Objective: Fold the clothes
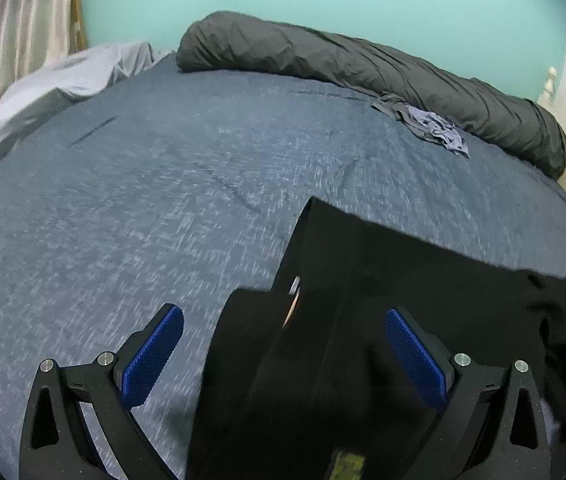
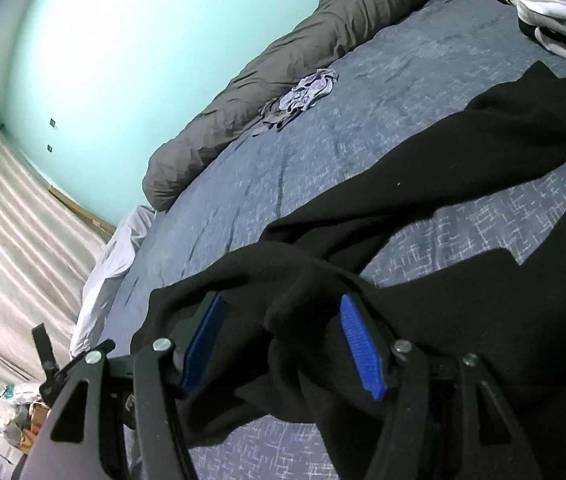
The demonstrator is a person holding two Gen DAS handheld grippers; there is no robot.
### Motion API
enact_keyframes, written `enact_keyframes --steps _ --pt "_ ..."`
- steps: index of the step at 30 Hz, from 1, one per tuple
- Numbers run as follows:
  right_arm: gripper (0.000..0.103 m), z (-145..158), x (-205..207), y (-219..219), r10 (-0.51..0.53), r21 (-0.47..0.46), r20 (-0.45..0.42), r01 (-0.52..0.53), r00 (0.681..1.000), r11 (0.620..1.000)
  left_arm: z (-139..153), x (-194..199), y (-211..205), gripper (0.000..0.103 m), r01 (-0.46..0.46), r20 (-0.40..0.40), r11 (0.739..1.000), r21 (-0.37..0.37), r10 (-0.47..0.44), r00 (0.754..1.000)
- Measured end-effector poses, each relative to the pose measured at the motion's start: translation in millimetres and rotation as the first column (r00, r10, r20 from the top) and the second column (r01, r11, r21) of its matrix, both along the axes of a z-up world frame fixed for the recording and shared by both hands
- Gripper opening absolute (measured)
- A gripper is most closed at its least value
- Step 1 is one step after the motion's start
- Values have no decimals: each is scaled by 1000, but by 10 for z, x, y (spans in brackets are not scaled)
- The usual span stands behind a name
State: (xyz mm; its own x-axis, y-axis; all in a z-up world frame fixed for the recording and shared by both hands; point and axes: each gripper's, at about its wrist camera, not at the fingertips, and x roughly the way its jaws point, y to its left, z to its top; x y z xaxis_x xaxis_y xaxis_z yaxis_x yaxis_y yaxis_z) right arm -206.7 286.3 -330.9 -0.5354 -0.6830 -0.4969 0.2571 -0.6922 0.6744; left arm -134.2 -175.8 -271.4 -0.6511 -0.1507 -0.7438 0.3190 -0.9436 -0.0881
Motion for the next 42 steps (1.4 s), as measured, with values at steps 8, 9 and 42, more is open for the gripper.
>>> enact_keyframes --steps 8,9,42 --pt "62 -27 -53 45 -4 -25 13 4 1000 1000 -101 -511 14 103 35 93 999 -17 -34 995" --pt "62 -28 -61 52 -6 -28 14 6 1000 1000 -136 -556 13 103 46 110 999 -11 -45 993" --pt "63 183 -41 403 -39 50 12 39 999 998 -59 -582 173 5 263 70 954 142 -275 959"
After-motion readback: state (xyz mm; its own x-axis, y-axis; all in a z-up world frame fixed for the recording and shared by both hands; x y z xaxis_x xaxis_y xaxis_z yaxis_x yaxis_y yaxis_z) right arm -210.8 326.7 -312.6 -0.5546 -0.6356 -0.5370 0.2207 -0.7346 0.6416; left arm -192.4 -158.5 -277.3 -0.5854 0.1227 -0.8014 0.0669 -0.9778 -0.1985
